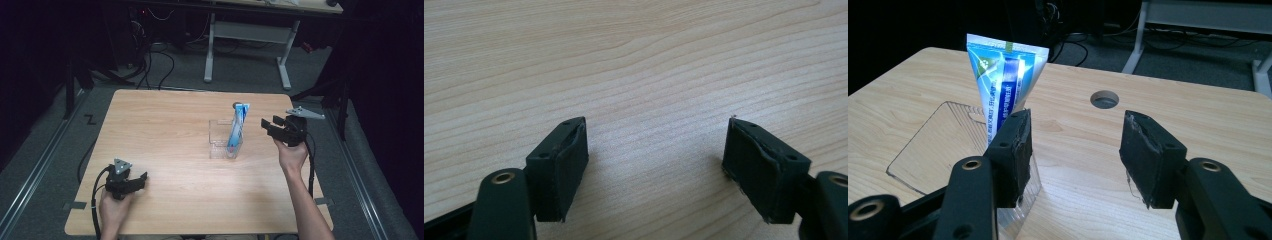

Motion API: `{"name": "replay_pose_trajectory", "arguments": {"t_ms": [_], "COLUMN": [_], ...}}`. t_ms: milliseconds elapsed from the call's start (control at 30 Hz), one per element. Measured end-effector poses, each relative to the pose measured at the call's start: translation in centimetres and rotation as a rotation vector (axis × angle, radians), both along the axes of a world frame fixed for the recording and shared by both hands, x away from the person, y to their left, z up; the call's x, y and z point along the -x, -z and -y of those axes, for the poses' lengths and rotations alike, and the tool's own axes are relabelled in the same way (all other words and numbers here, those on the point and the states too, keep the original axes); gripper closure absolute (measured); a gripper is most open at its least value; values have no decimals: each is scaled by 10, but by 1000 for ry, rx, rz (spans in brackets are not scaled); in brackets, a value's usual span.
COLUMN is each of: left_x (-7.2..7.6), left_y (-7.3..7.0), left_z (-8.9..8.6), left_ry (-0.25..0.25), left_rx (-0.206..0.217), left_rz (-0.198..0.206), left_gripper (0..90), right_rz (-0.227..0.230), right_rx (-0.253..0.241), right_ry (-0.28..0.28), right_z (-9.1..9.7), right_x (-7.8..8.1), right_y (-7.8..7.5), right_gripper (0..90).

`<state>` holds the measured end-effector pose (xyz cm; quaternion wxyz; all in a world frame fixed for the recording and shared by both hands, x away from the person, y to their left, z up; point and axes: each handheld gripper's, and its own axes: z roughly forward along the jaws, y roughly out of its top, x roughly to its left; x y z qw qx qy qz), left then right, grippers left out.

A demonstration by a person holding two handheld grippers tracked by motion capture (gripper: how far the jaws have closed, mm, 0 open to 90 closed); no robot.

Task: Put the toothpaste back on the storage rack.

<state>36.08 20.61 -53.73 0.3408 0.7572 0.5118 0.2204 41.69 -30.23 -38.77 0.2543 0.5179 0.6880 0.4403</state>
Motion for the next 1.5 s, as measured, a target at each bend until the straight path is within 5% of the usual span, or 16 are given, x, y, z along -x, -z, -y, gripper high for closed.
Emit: {"name": "replay_pose_trajectory", "arguments": {"t_ms": [767, 1500], "left_x": [0, 0], "left_y": [0, 0], "left_z": [0, 0], "left_ry": [-9, -7], "left_rx": [-3, 0], "left_rz": [1, 0], "left_gripper": [257, 255], "right_rz": [41, 27], "right_rx": [-39, -4], "right_ry": [18, 46], "right_z": [34, 53], "right_x": [25, 49], "right_y": [-1, 12], "right_gripper": [477, 476]}}
